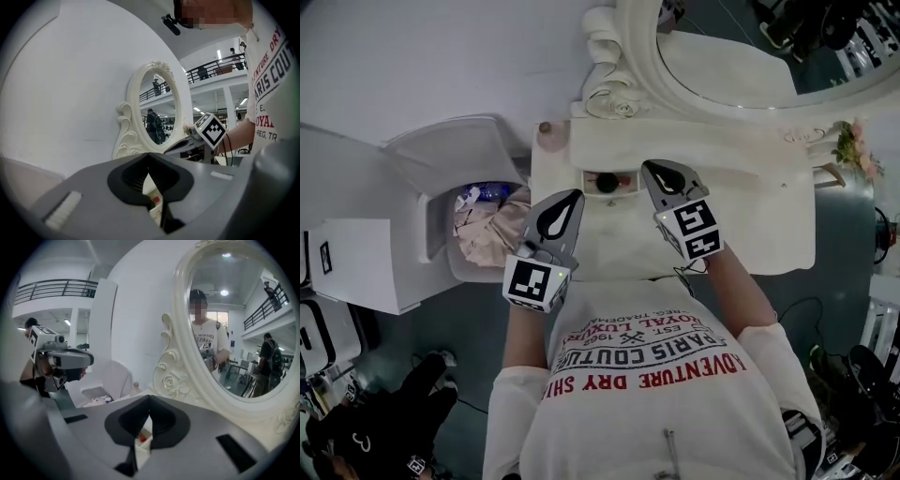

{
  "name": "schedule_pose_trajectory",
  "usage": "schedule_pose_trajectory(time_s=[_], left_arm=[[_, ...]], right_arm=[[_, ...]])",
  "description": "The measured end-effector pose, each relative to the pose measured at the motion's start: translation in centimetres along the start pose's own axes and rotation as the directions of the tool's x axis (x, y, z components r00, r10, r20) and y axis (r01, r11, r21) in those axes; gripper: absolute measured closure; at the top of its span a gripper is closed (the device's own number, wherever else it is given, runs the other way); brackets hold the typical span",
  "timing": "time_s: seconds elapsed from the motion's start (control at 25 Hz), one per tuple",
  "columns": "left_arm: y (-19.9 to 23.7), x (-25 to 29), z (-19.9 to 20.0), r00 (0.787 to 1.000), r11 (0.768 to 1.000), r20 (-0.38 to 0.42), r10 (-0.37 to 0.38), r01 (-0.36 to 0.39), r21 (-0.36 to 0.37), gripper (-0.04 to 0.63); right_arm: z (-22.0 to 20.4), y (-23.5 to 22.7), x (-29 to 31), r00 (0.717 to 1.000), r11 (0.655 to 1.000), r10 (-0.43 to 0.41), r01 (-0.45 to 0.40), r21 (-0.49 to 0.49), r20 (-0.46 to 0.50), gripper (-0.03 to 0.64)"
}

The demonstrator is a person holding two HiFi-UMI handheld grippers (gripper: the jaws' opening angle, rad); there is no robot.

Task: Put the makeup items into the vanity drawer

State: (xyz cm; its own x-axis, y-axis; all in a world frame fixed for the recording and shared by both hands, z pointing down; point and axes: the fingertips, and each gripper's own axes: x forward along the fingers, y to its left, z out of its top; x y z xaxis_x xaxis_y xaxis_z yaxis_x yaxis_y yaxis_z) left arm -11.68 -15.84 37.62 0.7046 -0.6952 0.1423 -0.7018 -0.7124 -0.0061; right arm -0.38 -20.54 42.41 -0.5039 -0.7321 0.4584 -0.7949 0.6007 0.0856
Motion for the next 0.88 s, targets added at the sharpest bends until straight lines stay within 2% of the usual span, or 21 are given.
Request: schedule_pose_trajectory(time_s=[0.24, 0.44, 0.64, 0.88], left_arm=[[0.2, 1.2, 1.7, 0.999, 0.999, -0.005, 0.034, -0.034, 0.026, 0.584], [-0.1, 1.9, 3.0, 0.999, 0.999, 0.013, 0.035, -0.036, 0.035, 0.584], [-1.0, 2.4, 3.4, 0.999, 0.998, 0.017, 0.031, -0.032, 0.049, 0.584], [-1.5, 2.6, 3.7, 0.999, 0.998, 0.027, 0.048, -0.049, 0.045, 0.584]], right_arm=[[2.2, -1.3, -4.3, 0.987, 0.999, -0.053, 0.053, 0.003, 0.153, 0.609], [2.9, -2.2, -7.3, 0.963, 0.995, -0.095, 0.099, -0.003, 0.253, 0.609], [2.9, -2.9, -9.3, 0.949, 0.994, -0.103, 0.105, 0.011, 0.298, 0.611], [2.4, -3.0, -9.5, 0.952, 0.995, -0.093, 0.098, -0.004, 0.292, 0.611]])
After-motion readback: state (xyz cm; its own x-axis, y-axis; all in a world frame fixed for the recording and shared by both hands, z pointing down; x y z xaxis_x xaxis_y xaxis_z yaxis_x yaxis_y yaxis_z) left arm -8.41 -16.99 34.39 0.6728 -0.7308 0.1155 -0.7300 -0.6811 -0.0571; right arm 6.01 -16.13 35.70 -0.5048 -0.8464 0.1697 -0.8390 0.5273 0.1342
